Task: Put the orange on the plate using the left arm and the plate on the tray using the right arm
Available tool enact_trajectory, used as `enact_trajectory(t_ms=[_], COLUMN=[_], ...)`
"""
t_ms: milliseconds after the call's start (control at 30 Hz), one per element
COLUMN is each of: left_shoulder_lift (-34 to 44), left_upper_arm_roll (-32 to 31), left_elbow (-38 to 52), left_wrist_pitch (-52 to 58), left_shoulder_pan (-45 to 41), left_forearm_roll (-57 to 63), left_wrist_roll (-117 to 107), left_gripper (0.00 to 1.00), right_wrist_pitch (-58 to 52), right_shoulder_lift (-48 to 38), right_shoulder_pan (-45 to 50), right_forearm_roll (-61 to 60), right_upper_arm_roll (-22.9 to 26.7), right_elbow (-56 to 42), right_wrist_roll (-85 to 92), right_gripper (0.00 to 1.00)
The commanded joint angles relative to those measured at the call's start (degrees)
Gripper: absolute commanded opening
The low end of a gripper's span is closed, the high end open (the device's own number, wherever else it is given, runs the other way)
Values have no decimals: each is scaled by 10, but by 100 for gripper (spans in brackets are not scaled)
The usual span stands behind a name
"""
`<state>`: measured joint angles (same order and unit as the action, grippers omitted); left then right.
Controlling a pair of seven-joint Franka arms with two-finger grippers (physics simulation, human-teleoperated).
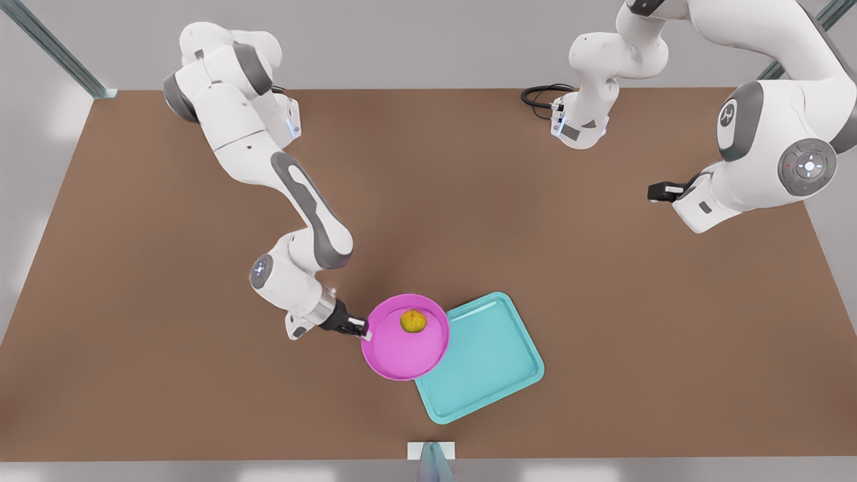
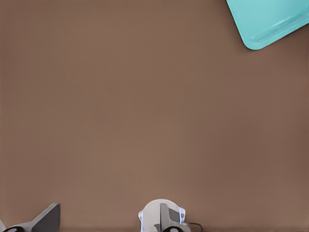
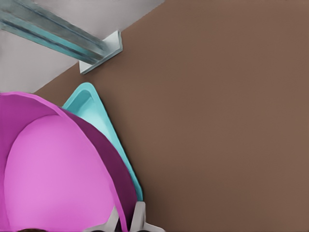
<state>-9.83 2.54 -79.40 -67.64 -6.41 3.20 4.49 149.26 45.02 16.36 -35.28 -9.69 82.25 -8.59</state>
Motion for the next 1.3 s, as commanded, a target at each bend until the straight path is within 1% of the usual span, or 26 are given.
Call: enact_trajectory(t_ms=[0,133,167,267,400,500,600,633,667,800,833,867,900,967,1000,1033,1067,1100,1133,1167,1200,1233,1267], left_shoulder_lift=[1,1,1,1,1,1,-1,-1,-1,-5,-6,-6,-9,-9,-9,-9,-9,-9,-10,-13,-20,-20,-20], left_upper_arm_roll=[0,0,0,0,0,0,1,11,11,11,11,11,11,11,11,11,11,11,11,11,11,11,11], left_elbow=[0,0,0,1,0,0,1,0,0,1,0,0,0,0,0,1,1,1,1,17,25,26,26], left_wrist_pitch=[3,3,3,3,3,4,9,16,16,14,11,10,11,11,11,11,12,12,12,13,15,18,20], left_shoulder_pan=[0,0,0,0,0,0,1,0,1,1,1,1,1,1,1,1,1,1,1,1,1,1,1], left_forearm_roll=[1,1,1,1,0,-1,-1,-3,-3,-4,-4,-4,-4,-3,-3,-3,-3,-3,-3,-3,-3,-3,-3], left_wrist_roll=[9,10,9,9,9,11,13,13,13,13,13,13,14,14,14,14,14,14,15,15,16,16,15], left_gripper=[100,100,100,100,100,100,100,100,100,100,100,100,100,100,100,100,100,100,100,100,100,100,100], right_wrist_pitch=[-58,-71,-71,-61,-42,-36,-35,-37,-35,-39,-47,-80,-153,-479,-598,-702,-774,-778,-787,-844,-869,-881,-877], right_shoulder_lift=[35,118,131,156,191,223,231,231,230,222,213,191,158,97,69,39,21,-7,-37,-64,-118,-160,-213], right_shoulder_pan=[-1,6,12,36,67,68,67,67,67,68,65,54,40,39,27,-5,-38,-39,-41,-39,-50,-50,-50], right_forearm_roll=[-15,-17,-17,-18,-50,-64,-64,-64,-64,-63,-63,-62,-59,-37,6,56,120,220,252,266,287,301,301], right_upper_arm_roll=[0,-1,-7,-9,-9,-15,-14,-14,-14,-18,-17,-12,20,201,241,272,304,335,355,375,368,366,361], right_elbow=[-58,-174,-189,-219,-263,-309,-317,-317,-317,-315,-312,-307,-293,-293,-293,-295,-304,-307,-307,-323,-322,-298,-250], right_wrist_roll=[-16,-26,-27,-54,-93,-93,-88,-88,-84,-87,-88,-87,-90,-82,-59,-21,13,80,109,109,109,109,109], right_gripper=[21,21,21,21,21,21,21,48,100,100,100,100,100,100,100,100,100,100,100,100,100,100,100])
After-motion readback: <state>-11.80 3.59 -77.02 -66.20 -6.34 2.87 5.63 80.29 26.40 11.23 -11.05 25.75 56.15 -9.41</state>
